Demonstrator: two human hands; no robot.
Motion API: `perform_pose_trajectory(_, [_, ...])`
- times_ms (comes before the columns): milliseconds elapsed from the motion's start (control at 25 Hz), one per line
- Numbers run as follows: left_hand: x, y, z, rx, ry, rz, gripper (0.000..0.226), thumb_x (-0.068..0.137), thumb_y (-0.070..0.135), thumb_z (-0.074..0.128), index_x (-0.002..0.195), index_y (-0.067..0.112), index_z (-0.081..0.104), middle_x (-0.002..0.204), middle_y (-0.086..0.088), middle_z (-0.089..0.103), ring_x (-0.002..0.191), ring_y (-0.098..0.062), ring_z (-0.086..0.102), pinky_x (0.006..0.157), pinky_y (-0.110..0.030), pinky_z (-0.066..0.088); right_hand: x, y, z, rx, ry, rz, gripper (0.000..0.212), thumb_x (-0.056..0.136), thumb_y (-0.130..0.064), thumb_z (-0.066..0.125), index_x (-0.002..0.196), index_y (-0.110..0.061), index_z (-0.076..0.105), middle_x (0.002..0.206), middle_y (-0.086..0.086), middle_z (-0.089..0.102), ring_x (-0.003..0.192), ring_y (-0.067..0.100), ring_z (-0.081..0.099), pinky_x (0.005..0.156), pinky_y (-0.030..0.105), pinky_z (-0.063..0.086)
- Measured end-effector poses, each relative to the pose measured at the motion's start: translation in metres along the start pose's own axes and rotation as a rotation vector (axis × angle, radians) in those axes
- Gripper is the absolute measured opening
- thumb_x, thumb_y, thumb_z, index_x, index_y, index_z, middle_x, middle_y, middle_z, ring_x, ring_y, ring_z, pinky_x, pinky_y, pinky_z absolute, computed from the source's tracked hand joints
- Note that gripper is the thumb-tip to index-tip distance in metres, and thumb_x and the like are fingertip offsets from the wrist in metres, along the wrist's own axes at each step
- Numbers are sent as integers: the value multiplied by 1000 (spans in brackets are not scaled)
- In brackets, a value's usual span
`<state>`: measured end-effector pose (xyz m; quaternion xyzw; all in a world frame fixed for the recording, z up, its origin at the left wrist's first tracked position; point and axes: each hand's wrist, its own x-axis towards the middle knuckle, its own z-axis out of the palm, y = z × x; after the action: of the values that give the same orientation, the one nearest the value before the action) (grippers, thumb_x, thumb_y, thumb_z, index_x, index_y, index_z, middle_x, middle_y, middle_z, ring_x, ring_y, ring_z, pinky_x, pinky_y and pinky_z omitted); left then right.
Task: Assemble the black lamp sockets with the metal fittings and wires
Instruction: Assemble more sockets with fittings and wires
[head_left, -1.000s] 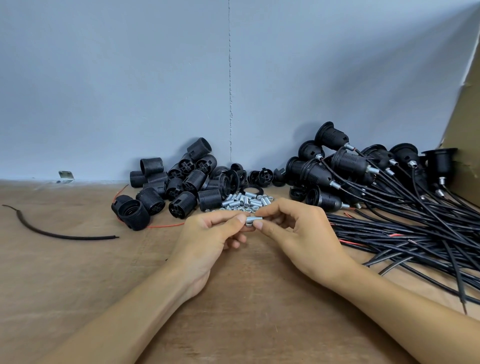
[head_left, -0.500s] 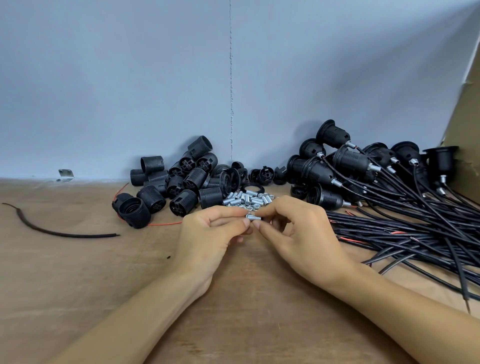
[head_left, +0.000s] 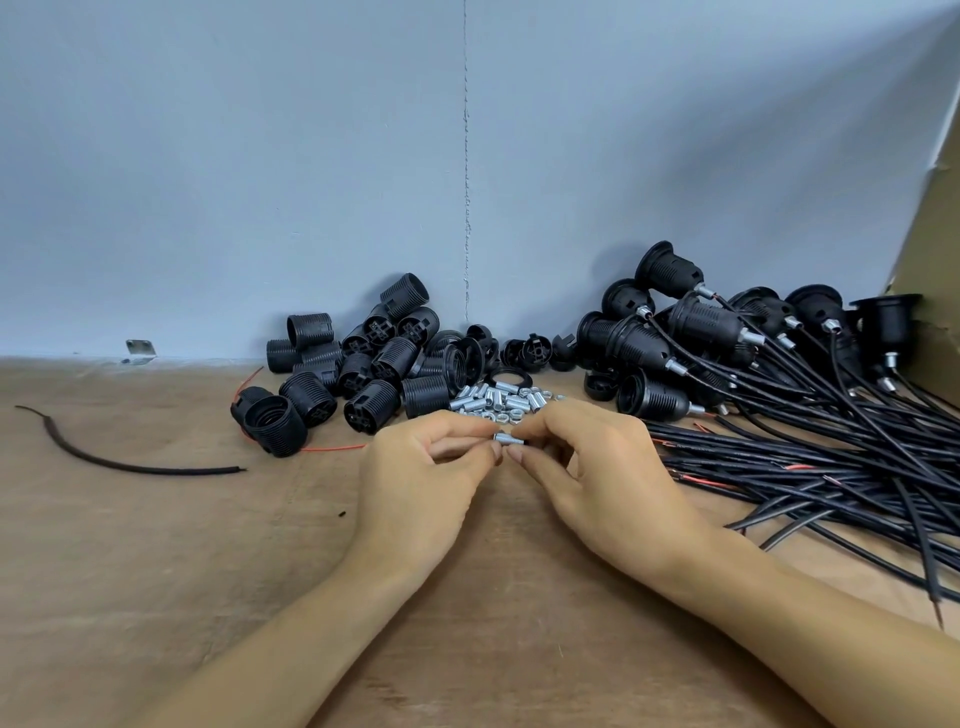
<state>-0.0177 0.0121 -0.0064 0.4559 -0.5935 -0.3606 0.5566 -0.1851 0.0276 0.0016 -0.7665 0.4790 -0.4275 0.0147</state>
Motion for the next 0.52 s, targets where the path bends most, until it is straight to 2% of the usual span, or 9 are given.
perform_pose_trajectory(80, [5, -1, -3, -122, -59, -81, 26, 81, 1, 80, 94, 24, 78, 83, 3, 80, 81, -9, 76, 80, -24, 58, 1, -1, -1, 75, 32, 57, 7, 88, -18, 76, 93, -22, 72, 77, -14, 65, 78, 3, 60, 68, 8, 42])
perform_pose_trajectory(160, [7, -2, -6, -233, -102, -128, 26, 81, -2, 79, 97, 18, 79, 87, -4, 80, 80, -13, 76, 76, -20, 58, 3, -2, -3, 226, 35, 171, 8, 87, -18, 77, 91, -24, 72, 74, -14, 67, 74, 1, 62, 67, 9, 45])
perform_pose_trajectory(320, [10, -3, -5, -443, -135, -236, 21, 68, 8, 81, 90, 7, 82, 87, -15, 78, 77, -17, 73, 73, -24, 60, 6, 0, -3, 440, -31, 293, 9, 87, -17, 76, 91, -24, 71, 76, -8, 71, 69, 7, 64, 71, 25, 55])
perform_pose_trajectory(520, [11, -1, -4, -617, -182, -361, 21, 65, 8, 78, 86, 6, 82, 89, -14, 76, 75, -16, 72, 65, -23, 59, 8, 1, -2, 628, -68, 372, 6, 87, -11, 75, 92, -14, 71, 71, -2, 70, 67, 10, 64, 69, 24, 55])
